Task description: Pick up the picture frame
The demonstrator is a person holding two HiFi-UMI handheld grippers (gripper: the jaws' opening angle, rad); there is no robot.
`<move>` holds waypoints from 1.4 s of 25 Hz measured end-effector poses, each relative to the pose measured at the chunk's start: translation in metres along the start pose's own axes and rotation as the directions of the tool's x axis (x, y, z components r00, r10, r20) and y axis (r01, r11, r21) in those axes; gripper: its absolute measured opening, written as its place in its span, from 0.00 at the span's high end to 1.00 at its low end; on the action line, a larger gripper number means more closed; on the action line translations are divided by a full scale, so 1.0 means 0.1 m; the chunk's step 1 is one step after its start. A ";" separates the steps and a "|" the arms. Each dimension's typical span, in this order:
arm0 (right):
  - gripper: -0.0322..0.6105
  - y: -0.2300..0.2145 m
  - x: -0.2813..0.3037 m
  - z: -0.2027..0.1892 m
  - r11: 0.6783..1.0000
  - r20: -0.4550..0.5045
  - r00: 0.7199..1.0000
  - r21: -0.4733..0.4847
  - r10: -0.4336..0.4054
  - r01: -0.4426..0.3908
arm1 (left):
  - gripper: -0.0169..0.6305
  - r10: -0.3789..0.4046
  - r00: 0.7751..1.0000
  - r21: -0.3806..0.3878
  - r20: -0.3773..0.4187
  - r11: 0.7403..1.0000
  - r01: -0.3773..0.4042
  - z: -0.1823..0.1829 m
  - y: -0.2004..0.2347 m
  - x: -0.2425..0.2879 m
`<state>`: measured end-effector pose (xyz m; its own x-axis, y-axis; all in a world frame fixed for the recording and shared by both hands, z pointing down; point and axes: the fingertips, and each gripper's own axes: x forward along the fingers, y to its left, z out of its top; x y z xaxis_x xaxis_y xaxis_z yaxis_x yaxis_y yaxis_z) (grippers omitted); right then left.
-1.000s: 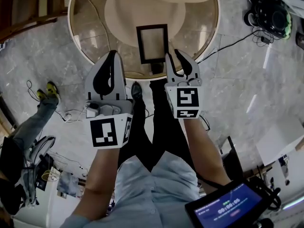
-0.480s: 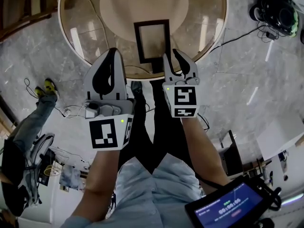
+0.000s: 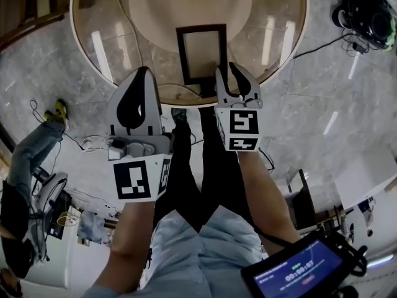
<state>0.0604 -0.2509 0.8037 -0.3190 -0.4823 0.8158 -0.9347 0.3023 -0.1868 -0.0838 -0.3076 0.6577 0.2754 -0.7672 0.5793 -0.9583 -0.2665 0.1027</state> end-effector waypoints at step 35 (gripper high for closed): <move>0.82 -0.03 -0.22 0.39 0.997 0.074 0.997 0.068 -0.032 0.027 | 0.96 0.008 0.999 0.020 0.039 1.000 -0.009 0.31 0.03 -0.19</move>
<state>0.0643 -0.2735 0.7644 -0.2994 -0.5514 0.7786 -0.9515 0.2328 -0.2010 -0.0893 -0.3114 0.6221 0.2708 -0.7915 0.5479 -0.9589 -0.2717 0.0815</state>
